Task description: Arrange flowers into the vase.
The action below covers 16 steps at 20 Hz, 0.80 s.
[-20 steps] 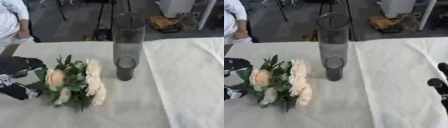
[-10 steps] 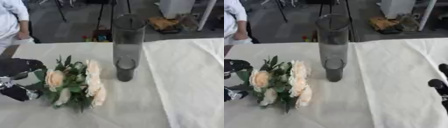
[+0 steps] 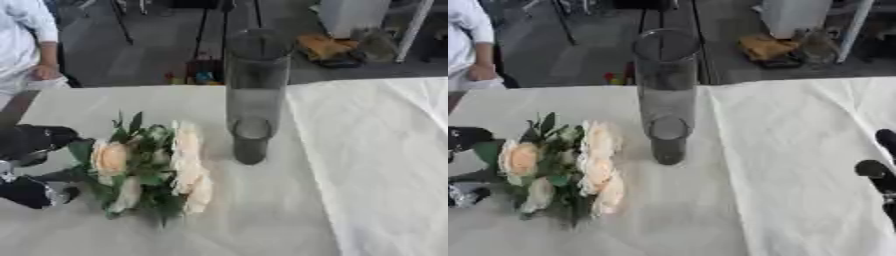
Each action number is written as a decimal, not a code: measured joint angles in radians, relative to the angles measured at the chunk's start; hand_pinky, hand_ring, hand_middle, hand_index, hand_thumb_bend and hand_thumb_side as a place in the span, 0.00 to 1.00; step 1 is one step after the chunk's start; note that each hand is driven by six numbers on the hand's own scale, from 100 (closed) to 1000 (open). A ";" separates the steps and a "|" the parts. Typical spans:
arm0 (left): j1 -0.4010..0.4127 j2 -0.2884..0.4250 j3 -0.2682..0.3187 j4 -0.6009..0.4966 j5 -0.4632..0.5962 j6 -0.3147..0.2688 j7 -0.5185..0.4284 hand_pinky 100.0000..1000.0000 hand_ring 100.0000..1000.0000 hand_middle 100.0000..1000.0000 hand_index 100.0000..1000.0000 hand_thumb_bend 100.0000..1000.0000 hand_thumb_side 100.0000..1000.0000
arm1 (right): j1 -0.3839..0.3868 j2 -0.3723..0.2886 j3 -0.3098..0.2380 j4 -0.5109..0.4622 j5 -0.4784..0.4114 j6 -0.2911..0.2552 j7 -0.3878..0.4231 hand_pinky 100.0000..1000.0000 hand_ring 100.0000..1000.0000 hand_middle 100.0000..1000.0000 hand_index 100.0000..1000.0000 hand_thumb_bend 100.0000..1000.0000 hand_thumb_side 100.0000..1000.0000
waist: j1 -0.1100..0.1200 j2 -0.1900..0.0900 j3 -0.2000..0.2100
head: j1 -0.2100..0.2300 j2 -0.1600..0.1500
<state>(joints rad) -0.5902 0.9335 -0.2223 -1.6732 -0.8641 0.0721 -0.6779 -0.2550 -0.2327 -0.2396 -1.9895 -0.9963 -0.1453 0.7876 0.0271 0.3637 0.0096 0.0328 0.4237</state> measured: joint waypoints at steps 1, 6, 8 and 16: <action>0.000 0.000 0.000 0.004 0.001 0.000 0.002 0.82 0.95 0.97 1.00 0.31 0.55 | 0.000 0.000 0.000 0.000 0.001 0.000 0.000 0.76 0.91 0.57 0.88 0.00 0.92 | -0.001 0.000 0.000 | 0.001 -0.002; -0.001 -0.001 0.000 0.026 0.009 0.008 0.010 0.82 0.95 0.97 1.00 0.27 0.57 | 0.000 0.002 0.000 0.000 0.003 -0.003 0.004 0.76 0.91 0.57 0.89 0.00 0.92 | -0.005 0.005 -0.001 | 0.001 -0.004; -0.004 -0.003 0.000 0.035 0.017 0.012 0.015 0.82 0.95 0.97 1.00 0.26 0.57 | 0.000 0.004 0.000 0.000 0.005 -0.004 0.004 0.77 0.91 0.57 0.89 0.00 0.92 | -0.006 0.005 -0.001 | 0.002 -0.004; -0.022 -0.014 0.000 0.067 0.029 0.015 0.029 0.82 0.95 0.97 1.00 0.26 0.55 | 0.000 0.008 0.000 0.000 0.010 -0.006 0.009 0.77 0.91 0.57 0.89 0.00 0.92 | -0.008 0.009 -0.002 | 0.003 -0.004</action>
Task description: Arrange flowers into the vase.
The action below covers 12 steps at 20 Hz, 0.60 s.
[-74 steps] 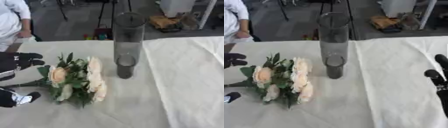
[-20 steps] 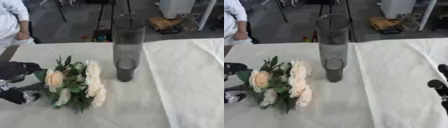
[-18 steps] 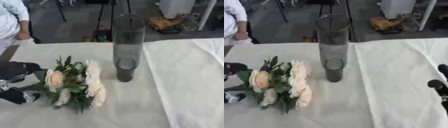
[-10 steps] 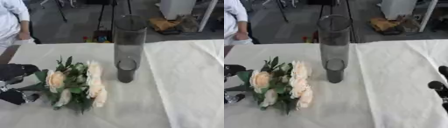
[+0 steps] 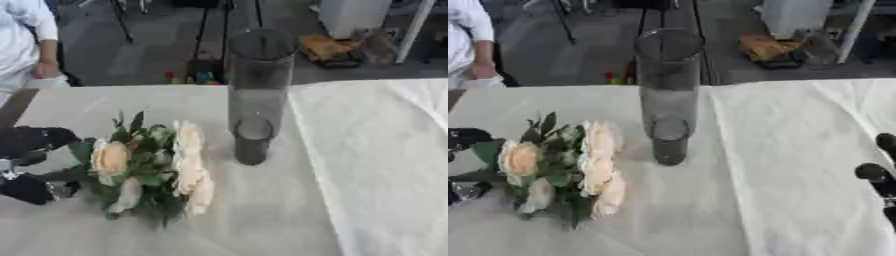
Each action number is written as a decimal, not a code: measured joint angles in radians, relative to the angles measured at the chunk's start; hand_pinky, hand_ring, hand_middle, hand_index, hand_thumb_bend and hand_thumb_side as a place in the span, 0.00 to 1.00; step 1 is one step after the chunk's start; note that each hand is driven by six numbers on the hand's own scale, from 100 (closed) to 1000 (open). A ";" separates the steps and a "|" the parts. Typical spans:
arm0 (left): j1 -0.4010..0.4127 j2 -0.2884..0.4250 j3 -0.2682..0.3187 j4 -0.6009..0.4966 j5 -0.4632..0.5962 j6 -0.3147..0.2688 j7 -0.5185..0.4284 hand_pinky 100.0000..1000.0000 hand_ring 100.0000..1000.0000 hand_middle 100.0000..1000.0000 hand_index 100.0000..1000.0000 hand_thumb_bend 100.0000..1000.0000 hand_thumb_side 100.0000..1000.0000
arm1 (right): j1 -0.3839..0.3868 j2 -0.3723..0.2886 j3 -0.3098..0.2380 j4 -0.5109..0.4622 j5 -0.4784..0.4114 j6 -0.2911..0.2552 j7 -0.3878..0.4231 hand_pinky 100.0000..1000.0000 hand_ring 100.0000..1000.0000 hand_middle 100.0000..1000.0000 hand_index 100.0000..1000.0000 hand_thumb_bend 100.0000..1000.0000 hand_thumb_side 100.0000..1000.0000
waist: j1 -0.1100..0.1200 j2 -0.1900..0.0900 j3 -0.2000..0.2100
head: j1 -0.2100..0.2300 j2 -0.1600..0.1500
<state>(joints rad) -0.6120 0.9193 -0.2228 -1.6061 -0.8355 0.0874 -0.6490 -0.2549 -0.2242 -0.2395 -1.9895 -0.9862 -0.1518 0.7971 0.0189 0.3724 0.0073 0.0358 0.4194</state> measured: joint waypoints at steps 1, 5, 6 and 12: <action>-0.003 -0.004 0.000 0.004 -0.004 -0.002 0.002 0.82 0.95 0.97 1.00 0.26 0.55 | 0.000 0.000 0.000 0.000 0.000 0.000 0.000 0.77 0.91 0.57 0.89 0.00 0.92 | 0.000 0.000 0.000 | 0.001 0.000; -0.010 -0.013 -0.001 0.021 -0.023 -0.010 0.011 0.82 0.95 0.96 1.00 0.28 0.54 | 0.000 0.000 0.000 0.000 0.000 0.000 0.002 0.77 0.91 0.57 0.89 0.00 0.92 | 0.000 0.002 -0.002 | 0.003 0.000; -0.012 -0.015 -0.001 0.025 -0.027 -0.013 0.013 0.82 0.95 0.97 1.00 0.29 0.54 | 0.000 0.000 0.000 0.000 0.001 0.000 0.002 0.77 0.91 0.57 0.89 0.00 0.92 | 0.000 0.003 -0.004 | 0.003 -0.001; -0.014 -0.027 -0.008 0.044 -0.064 -0.027 0.038 0.80 0.92 0.96 1.00 0.26 0.42 | -0.001 0.000 0.000 0.000 0.003 0.001 0.002 0.77 0.91 0.57 0.89 0.00 0.92 | 0.000 0.006 -0.007 | 0.004 -0.007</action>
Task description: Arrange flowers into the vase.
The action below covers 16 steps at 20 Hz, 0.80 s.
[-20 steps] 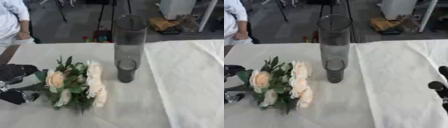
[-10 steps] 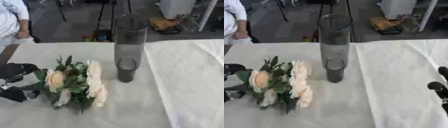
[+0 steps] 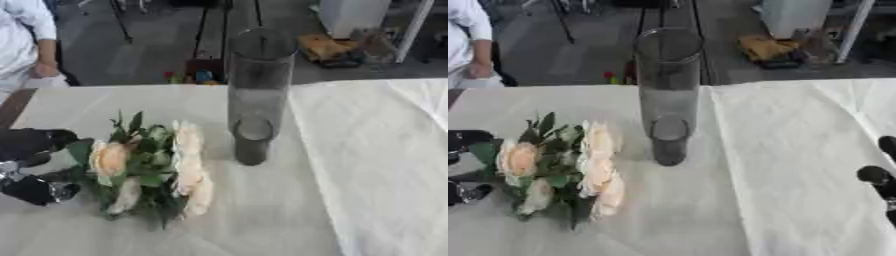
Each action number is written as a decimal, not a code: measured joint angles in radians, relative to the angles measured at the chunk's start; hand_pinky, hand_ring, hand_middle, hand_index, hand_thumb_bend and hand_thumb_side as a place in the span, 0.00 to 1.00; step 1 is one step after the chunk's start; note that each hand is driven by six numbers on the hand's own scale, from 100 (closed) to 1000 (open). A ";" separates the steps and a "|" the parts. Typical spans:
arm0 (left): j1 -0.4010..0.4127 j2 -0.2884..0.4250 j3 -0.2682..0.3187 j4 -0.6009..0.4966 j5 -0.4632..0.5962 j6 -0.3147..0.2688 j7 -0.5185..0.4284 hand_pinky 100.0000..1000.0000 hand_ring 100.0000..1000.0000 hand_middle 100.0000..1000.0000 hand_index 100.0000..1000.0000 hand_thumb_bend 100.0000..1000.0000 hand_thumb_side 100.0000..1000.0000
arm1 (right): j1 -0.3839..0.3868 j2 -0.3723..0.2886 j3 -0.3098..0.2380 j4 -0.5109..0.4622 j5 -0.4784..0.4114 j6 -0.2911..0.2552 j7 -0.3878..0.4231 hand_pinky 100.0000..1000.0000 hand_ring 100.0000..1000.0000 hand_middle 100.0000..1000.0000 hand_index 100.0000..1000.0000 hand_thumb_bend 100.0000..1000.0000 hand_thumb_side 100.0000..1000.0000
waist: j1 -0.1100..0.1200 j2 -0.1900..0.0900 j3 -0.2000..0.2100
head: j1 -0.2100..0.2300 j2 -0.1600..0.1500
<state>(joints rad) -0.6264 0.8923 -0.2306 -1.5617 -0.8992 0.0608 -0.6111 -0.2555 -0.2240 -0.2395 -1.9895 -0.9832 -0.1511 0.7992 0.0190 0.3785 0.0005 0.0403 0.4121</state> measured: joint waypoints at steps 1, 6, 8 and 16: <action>0.000 -0.003 -0.002 0.000 -0.009 0.000 0.011 0.80 0.92 0.96 1.00 0.26 0.42 | 0.000 0.000 0.000 0.000 0.001 0.000 0.000 0.77 0.91 0.57 0.89 0.00 0.92 | 0.000 0.000 0.000 | 0.000 0.000; 0.004 -0.013 -0.010 0.001 -0.045 0.012 0.079 0.79 0.91 0.95 1.00 0.19 0.42 | -0.001 0.000 0.000 0.000 0.003 0.000 0.000 0.77 0.91 0.57 0.89 0.00 0.92 | 0.000 0.001 0.000 | 0.000 -0.001; 0.005 -0.018 -0.015 0.009 -0.048 0.019 0.103 0.79 0.91 0.94 1.00 0.14 0.43 | -0.001 0.001 0.000 0.000 0.004 0.000 0.000 0.77 0.91 0.57 0.89 0.00 0.92 | 0.000 0.002 0.000 | 0.001 -0.001; 0.000 -0.041 -0.027 0.043 -0.043 0.039 0.146 0.78 0.90 0.92 0.98 0.11 0.44 | -0.003 0.009 0.000 0.000 0.006 0.001 0.002 0.78 0.92 0.57 0.89 0.00 0.91 | -0.003 0.004 -0.002 | 0.002 -0.006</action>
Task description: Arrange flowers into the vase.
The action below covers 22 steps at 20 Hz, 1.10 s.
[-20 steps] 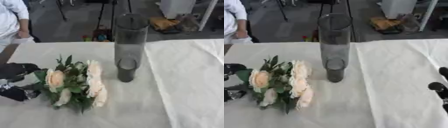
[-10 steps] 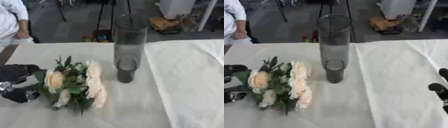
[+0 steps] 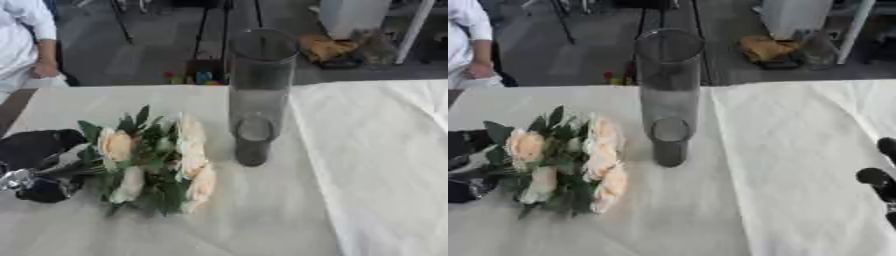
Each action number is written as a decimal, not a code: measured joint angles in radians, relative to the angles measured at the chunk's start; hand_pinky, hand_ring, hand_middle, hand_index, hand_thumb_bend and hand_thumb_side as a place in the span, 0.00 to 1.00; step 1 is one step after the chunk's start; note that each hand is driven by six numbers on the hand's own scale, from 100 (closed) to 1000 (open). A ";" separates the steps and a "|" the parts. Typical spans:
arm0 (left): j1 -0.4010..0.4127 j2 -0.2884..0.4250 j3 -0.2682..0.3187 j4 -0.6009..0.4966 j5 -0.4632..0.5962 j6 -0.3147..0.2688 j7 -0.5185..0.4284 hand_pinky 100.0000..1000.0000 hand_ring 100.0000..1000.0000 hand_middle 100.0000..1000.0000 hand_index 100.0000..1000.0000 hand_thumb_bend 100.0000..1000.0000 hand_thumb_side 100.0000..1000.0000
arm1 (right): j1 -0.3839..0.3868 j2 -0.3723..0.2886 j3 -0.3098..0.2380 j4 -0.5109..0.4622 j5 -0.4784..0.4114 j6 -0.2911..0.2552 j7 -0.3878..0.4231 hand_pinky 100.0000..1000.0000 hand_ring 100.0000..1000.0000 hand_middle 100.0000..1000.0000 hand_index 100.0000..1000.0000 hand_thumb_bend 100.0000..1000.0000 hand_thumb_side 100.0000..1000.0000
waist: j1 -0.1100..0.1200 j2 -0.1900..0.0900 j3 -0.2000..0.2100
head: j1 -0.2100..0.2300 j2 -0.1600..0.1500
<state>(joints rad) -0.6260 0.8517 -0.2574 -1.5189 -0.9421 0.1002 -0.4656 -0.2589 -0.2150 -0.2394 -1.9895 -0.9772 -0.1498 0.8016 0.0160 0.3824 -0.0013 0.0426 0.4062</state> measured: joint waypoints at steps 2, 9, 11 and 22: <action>0.000 -0.001 -0.003 0.008 0.000 -0.001 -0.003 0.77 0.88 0.89 0.95 0.11 0.43 | 0.000 0.001 0.000 0.000 0.001 -0.001 0.001 0.78 0.92 0.57 0.89 0.00 0.91 | 0.000 0.002 -0.001 | 0.000 -0.002; -0.004 -0.017 -0.009 0.029 0.000 -0.017 -0.043 0.67 0.78 0.81 0.88 0.09 0.42 | 0.000 0.001 0.000 0.000 0.005 -0.002 0.001 0.78 0.92 0.57 0.89 0.00 0.91 | 0.000 0.004 -0.003 | 0.003 -0.004; -0.007 -0.017 -0.009 0.032 -0.001 -0.017 -0.050 0.61 0.73 0.78 0.87 0.09 0.42 | 0.000 0.001 0.000 0.000 0.007 -0.002 0.002 0.78 0.92 0.57 0.89 0.00 0.91 | -0.001 0.004 -0.004 | 0.004 -0.004; -0.010 -0.026 -0.015 0.046 -0.013 -0.019 -0.063 0.45 0.57 0.63 0.77 0.07 0.39 | 0.000 0.005 0.000 0.000 0.008 -0.003 0.004 0.78 0.92 0.57 0.89 0.00 0.91 | 0.000 0.005 -0.009 | 0.008 -0.004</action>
<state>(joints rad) -0.6356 0.8261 -0.2726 -1.4727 -0.9550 0.0808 -0.5288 -0.2591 -0.2102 -0.2394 -1.9895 -0.9689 -0.1533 0.8052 0.0158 0.3869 -0.0100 0.0505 0.4019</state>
